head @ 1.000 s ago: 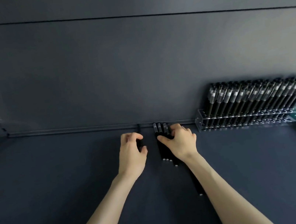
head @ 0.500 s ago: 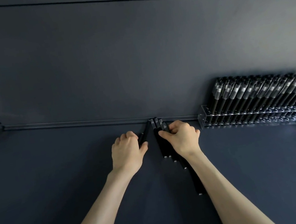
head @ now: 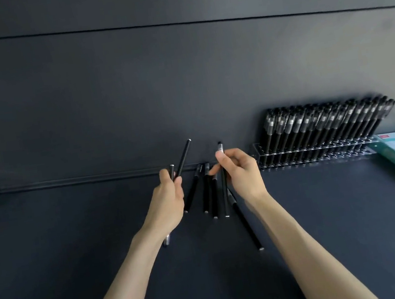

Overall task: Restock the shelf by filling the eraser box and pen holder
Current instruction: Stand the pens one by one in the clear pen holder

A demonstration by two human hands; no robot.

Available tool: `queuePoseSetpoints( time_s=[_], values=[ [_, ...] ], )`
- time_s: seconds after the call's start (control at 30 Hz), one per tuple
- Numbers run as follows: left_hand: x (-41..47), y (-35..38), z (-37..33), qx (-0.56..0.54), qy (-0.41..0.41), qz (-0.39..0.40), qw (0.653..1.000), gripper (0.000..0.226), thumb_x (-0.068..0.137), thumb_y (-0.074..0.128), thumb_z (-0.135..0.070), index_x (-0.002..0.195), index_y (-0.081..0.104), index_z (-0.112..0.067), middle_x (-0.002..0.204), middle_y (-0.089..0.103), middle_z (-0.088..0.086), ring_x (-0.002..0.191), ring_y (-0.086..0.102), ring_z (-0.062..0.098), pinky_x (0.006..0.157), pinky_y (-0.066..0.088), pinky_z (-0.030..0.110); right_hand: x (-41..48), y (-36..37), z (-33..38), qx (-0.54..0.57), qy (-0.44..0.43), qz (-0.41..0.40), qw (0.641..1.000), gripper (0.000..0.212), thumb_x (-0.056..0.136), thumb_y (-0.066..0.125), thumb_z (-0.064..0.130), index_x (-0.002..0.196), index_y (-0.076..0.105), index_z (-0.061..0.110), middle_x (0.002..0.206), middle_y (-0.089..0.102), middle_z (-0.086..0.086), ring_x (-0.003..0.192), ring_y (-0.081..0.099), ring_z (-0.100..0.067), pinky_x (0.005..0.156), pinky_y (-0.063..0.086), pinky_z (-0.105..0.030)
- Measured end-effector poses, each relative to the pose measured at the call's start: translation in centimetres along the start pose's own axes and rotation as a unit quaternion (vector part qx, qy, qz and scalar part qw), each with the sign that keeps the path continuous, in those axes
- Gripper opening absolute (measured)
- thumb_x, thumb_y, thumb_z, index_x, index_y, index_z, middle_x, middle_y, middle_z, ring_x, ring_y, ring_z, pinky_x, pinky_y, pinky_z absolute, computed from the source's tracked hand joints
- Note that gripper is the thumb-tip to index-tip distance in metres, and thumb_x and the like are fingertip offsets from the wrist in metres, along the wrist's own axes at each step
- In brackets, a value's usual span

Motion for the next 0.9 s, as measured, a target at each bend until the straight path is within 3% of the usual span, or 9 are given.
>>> queuePoseSetpoints(
  time_s=[0.07, 0.17, 0.27, 0.4, 0.5, 0.63, 0.8, 0.9],
  values=[
    [-0.7, 0.7, -2.0, -0.097, 0.018, -0.005, 0.995, 0.02, 0.102, 0.033, -0.025, 0.101, 0.041, -0.007, 0.071, 0.045, -0.005, 0.056, 0.041, 0.011, 0.048, 0.031, 0.02, -0.6, -1.4, 1.1, 0.037, -0.022, 0.01, 0.999, 0.015, 0.095, 0.053, 0.023, 0.091, 0.055, 0.009, 0.074, 0.072, -0.005, 0.049, 0.046, -0.003, 0.054, 0.04, -0.016],
    [-2.1, 2.6, -5.5, -0.224, 0.008, 0.036, 0.974, 0.032, 0.099, 0.044, -0.029, 0.091, 0.048, 0.002, 0.056, 0.032, -0.005, 0.045, 0.029, 0.01, 0.04, 0.024, 0.019, -1.0, -4.5, 2.2, 0.077, -0.045, 0.015, 0.996, 0.014, 0.097, 0.049, 0.019, 0.096, 0.055, 0.006, 0.077, 0.071, -0.005, 0.058, 0.055, -0.01, 0.057, 0.047, -0.021],
    [-3.1, 5.4, -8.1, -0.221, 0.013, 0.063, 0.973, 0.037, 0.094, 0.056, -0.032, 0.075, 0.05, 0.0, 0.048, 0.033, -0.008, 0.04, 0.03, 0.007, 0.038, 0.024, 0.015, -1.4, -8.3, 2.9, 0.09, -0.062, 0.011, 0.994, 0.014, 0.097, 0.048, 0.013, 0.093, 0.058, 0.005, 0.078, 0.066, -0.006, 0.065, 0.061, -0.015, 0.063, 0.053, -0.026],
    [-3.5, 9.9, -11.2, -0.237, 0.0, 0.088, 0.967, 0.029, 0.089, 0.065, -0.027, 0.079, 0.066, 0.001, 0.045, 0.037, -0.01, 0.039, 0.031, 0.007, 0.038, 0.023, 0.016, -1.6, -14.1, 2.8, 0.089, -0.075, -0.001, 0.993, 0.015, 0.097, 0.046, 0.009, 0.101, 0.056, -0.001, 0.088, 0.062, -0.015, 0.078, 0.063, -0.025, 0.068, 0.055, -0.029],
    [-4.1, 14.0, -14.0, -0.261, -0.001, 0.077, 0.962, 0.027, 0.087, 0.067, -0.02, 0.075, 0.06, 0.002, 0.045, 0.039, -0.01, 0.038, 0.031, 0.005, 0.038, 0.024, 0.014, -1.7, -18.7, 2.6, 0.116, -0.061, 0.001, 0.991, 0.024, 0.098, 0.046, 0.009, 0.121, 0.047, 0.002, 0.09, 0.065, -0.012, 0.077, 0.066, -0.022, 0.068, 0.056, -0.029],
    [-5.0, 19.5, -17.2, -0.285, -0.01, 0.049, 0.957, 0.027, 0.086, 0.069, -0.018, 0.066, 0.052, -0.011, 0.043, 0.042, -0.013, 0.035, 0.036, 0.002, 0.038, 0.027, 0.011, -1.5, -24.1, 2.3, 0.055, -0.095, 0.012, 0.994, 0.031, 0.092, 0.057, 0.011, 0.121, 0.046, 0.014, 0.081, 0.064, -0.007, 0.075, 0.065, -0.013, 0.064, 0.056, -0.03],
    [-4.8, 23.5, -19.2, -0.321, -0.034, 0.005, 0.946, 0.021, 0.094, 0.058, -0.026, 0.081, 0.053, -0.01, 0.051, 0.035, -0.008, 0.041, 0.029, 0.006, 0.038, 0.024, 0.017, 0.9, -28.4, 1.7, -0.008, -0.12, -0.039, 0.992, 0.041, 0.09, 0.059, 0.006, 0.129, 0.047, 0.011, 0.08, 0.054, -0.005, 0.065, 0.061, -0.011, 0.066, 0.058, -0.031],
    [-3.8, 24.6, -20.1, -0.332, -0.017, -0.028, 0.943, 0.022, 0.1, 0.045, -0.027, 0.084, 0.05, -0.013, 0.052, 0.03, -0.013, 0.044, 0.025, 0.005, 0.041, 0.025, 0.015, 2.6, -29.9, 2.0, -0.053, -0.171, -0.091, 0.98, 0.042, 0.089, 0.061, 0.006, 0.125, 0.046, 0.021, 0.073, 0.051, 0.003, 0.061, 0.06, -0.013, 0.072, 0.058, -0.041]
  ],
)
Point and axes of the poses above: each hand's wrist, its own x-axis towards the middle knuckle, its own y-axis out of the palm, z = x × y, the point moved 1 cm from there along x, towards the middle knuckle
